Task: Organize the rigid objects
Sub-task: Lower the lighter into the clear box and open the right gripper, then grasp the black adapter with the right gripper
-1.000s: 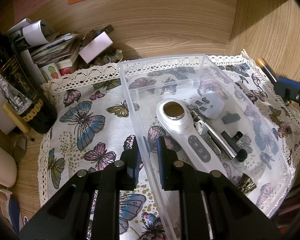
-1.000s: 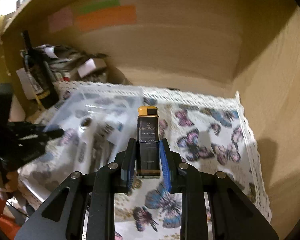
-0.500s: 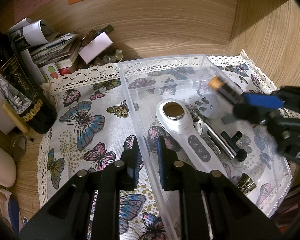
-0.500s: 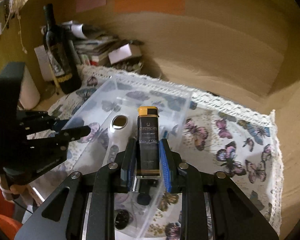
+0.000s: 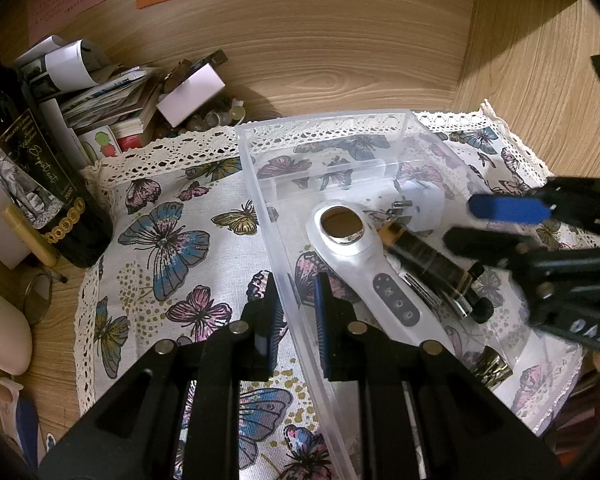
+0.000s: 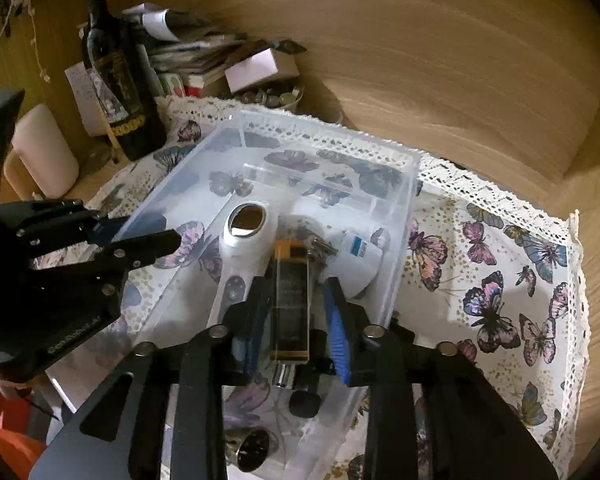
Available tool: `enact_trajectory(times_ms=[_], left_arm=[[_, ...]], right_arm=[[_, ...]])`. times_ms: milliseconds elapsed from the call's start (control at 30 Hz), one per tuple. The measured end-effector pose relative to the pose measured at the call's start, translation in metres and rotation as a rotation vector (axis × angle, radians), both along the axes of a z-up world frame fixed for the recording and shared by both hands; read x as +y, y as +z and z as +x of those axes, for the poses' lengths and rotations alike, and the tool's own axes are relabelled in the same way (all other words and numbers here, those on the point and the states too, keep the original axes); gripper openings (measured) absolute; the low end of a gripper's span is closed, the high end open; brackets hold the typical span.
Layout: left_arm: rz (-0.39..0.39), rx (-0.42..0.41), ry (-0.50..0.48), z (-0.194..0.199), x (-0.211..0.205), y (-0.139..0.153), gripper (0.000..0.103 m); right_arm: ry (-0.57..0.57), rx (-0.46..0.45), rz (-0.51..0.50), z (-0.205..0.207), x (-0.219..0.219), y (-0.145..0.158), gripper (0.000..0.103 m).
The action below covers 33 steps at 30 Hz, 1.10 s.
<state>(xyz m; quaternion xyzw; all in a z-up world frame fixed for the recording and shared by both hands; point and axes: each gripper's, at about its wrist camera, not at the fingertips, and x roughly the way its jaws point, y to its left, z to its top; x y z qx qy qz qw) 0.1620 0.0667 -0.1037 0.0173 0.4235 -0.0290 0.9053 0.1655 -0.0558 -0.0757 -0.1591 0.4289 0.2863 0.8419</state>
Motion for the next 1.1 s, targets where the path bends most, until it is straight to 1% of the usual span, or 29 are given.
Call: enact_trajectory(times_ms=[233,400,500,600,700,833,1000,1100], left_arm=[[-0.015,0.004,0.005,0.003,0.002,0.001,0.014],[-0.009,0.002,0.003,0.003,0.004,0.002,0.014],[-0.014,0.006,0.006,0.003,0.004,0.002,0.015],[-0.016,0.009,0.013,0.003,0.006,0.002,0.015],[-0.026,0.016,0.015,0.003,0.007,0.002,0.015],[-0.026,0.022,0.018,0.004,0.009,0.002,0.015],[-0.020,0.026,0.021,0.005,0.011,0.002,0.015],[-0.017,0.025,0.020,0.005,0.010,0.002,0.015]], right_arm=[[-0.071,-0.063,0.045,-0.001,-0.031,0.026,0.034],[-0.151,-0.078,0.037,0.006,-0.062,0.030,0.037],[-0.191,-0.050,0.024,0.013,-0.080,0.022,0.038],[-0.205,-0.009,0.000,0.019,-0.088,0.006,0.038],[-0.190,0.027,-0.028,0.023,-0.088,-0.011,0.038],[-0.142,0.069,-0.060,0.029,-0.077,-0.029,0.038],[-0.080,0.098,-0.080,0.035,-0.063,-0.042,0.038],[-0.064,0.105,-0.097,0.041,-0.058,-0.049,0.039]])
